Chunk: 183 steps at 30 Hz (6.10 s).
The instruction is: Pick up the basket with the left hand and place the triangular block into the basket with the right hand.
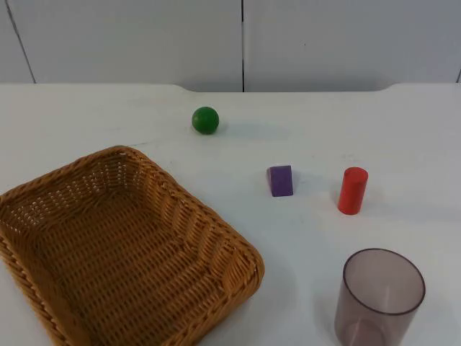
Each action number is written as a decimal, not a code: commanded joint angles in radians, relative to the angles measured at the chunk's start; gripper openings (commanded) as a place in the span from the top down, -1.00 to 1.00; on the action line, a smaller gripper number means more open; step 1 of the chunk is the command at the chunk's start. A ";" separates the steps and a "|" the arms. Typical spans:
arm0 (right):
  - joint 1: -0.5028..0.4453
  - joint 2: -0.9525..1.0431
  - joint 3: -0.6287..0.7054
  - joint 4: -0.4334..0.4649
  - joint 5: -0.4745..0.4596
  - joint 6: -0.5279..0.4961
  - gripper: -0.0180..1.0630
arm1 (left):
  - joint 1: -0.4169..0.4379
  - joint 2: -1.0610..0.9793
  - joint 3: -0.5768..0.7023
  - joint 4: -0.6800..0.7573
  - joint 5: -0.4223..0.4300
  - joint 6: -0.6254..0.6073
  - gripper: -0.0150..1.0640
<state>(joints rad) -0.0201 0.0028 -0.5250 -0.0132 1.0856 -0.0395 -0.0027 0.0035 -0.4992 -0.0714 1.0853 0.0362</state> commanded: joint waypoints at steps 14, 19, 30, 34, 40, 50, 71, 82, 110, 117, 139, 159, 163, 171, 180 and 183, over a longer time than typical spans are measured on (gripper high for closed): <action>-0.008 0.374 -0.183 0.026 -0.115 0.002 -0.98 | -0.007 0.301 -0.086 -0.077 -0.134 -0.009 -0.97; -0.008 0.518 -0.210 0.026 -0.178 0.002 -0.98 | -0.007 0.427 -0.086 -0.155 -0.217 -0.009 -0.97; -0.008 0.787 -0.212 0.026 -0.318 -0.022 -0.98 | -0.007 0.714 -0.086 -0.183 -0.340 -0.009 -0.97; -0.008 0.852 -0.212 0.026 -0.320 -0.022 -0.98 | -0.007 0.795 -0.086 -0.190 -0.359 -0.009 -0.97; -0.006 0.908 -0.212 0.033 -0.322 -0.022 -0.98 | -0.007 0.906 -0.086 -0.219 -0.386 -0.009 -0.97; -0.006 0.911 -0.212 0.050 -0.339 -0.022 -0.98 | -0.007 1.101 -0.086 -0.279 -0.406 -0.009 -0.93; -0.006 0.911 -0.212 0.050 -0.341 -0.022 -0.98 | -0.007 1.635 -0.086 -0.424 -0.695 -0.158 -0.77; -0.006 0.911 -0.212 0.050 -0.350 -0.022 -0.98 | -0.059 1.775 -0.086 -0.494 -0.809 -0.183 -0.57; -0.006 0.911 -0.212 0.052 -0.375 -0.022 -0.98 | -0.038 1.648 -0.088 -0.508 -0.623 -0.009 0.98; -0.006 0.911 -0.212 0.079 -0.375 -0.022 -0.98 | 0.174 1.520 -0.088 -0.517 -0.375 0.251 0.98; -0.006 0.911 -0.212 0.106 -0.380 -0.058 -0.98 | 0.230 1.508 -0.282 -0.599 -0.194 0.454 0.98; -0.006 0.911 -0.212 0.129 -0.360 -0.123 -0.98 | 0.154 1.821 -0.453 -0.567 -0.250 0.457 0.98; -0.006 0.911 -0.212 0.175 -0.361 -0.204 -0.98 | 0.154 1.821 -0.453 -0.561 -0.249 0.457 0.98; -0.006 0.969 -0.249 0.285 -0.319 -0.307 -0.96 | 0.154 1.821 -0.453 -0.569 -0.251 0.457 0.98; 0.137 1.151 -0.452 0.214 -0.246 -0.281 -0.95 | 0.154 1.821 -0.453 -0.575 -0.254 0.457 0.98; 0.255 1.242 -0.557 0.126 -0.244 -0.160 -0.95 | 0.154 1.821 -0.453 -0.575 -0.254 0.457 0.98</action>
<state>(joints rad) 0.1743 1.2036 -1.0301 0.1613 0.8378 -0.2645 0.1551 1.8288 -0.9450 -0.6234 0.8197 0.4987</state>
